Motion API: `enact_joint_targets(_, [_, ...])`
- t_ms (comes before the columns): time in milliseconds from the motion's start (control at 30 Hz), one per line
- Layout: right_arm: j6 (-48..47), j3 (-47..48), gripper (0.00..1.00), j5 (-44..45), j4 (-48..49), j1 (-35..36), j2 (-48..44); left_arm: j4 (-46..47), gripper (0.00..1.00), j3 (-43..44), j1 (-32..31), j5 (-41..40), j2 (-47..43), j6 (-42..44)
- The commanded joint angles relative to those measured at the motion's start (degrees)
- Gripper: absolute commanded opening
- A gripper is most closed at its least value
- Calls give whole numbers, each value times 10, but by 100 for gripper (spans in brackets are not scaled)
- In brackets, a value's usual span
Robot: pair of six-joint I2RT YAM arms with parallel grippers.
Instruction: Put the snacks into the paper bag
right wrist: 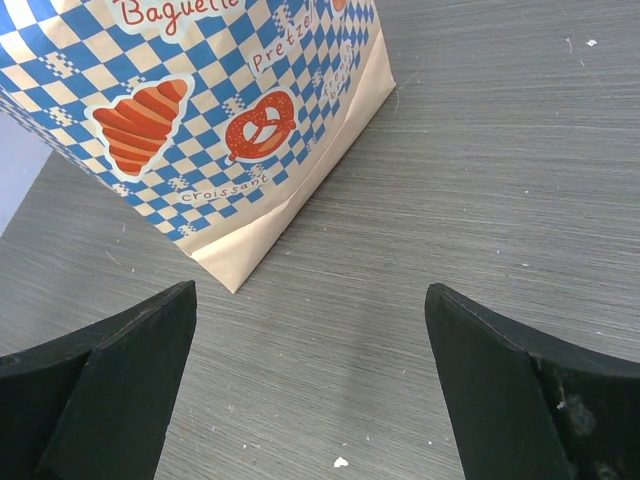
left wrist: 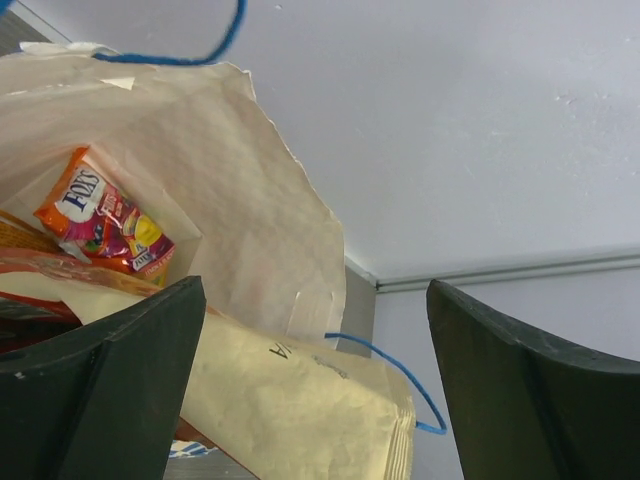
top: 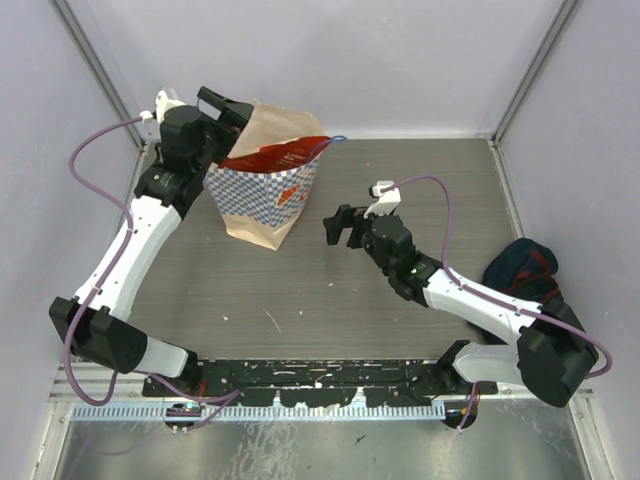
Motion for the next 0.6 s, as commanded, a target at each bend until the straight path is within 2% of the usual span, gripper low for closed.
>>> enact_joint_targets(0, [3, 5, 100, 4, 15, -3, -6, 44, 90, 28, -2, 1, -38, 16])
enact_joint_targets(100, [4, 5, 100, 5, 15, -3, -5, 48, 88, 40, -6, 17, -40, 23])
enact_joint_targets(167, [4, 6, 100, 2, 16, -3, -3, 24, 90, 58, -22, 28, -34, 38])
enact_joint_targets(233, [4, 7, 100, 1, 15, -3, -3, -7, 90, 74, -46, 23, -34, 88])
enact_joint_targets(400, [2, 7, 100, 2, 14, -3, -3, -60, 84, 60, -100, -62, -63, 237])
enact_joint_targets(433, [2, 7, 100, 1, 14, -3, -2, -69, 85, 56, -112, -79, -68, 274])
enact_joint_targets(500, [3, 8, 100, -3, 14, -3, 3, -88, 94, 50, -145, -119, -75, 345])
enact_joint_targets(567, [4, 11, 100, -6, 13, -3, 8, -103, 91, 40, -163, -142, -81, 403])
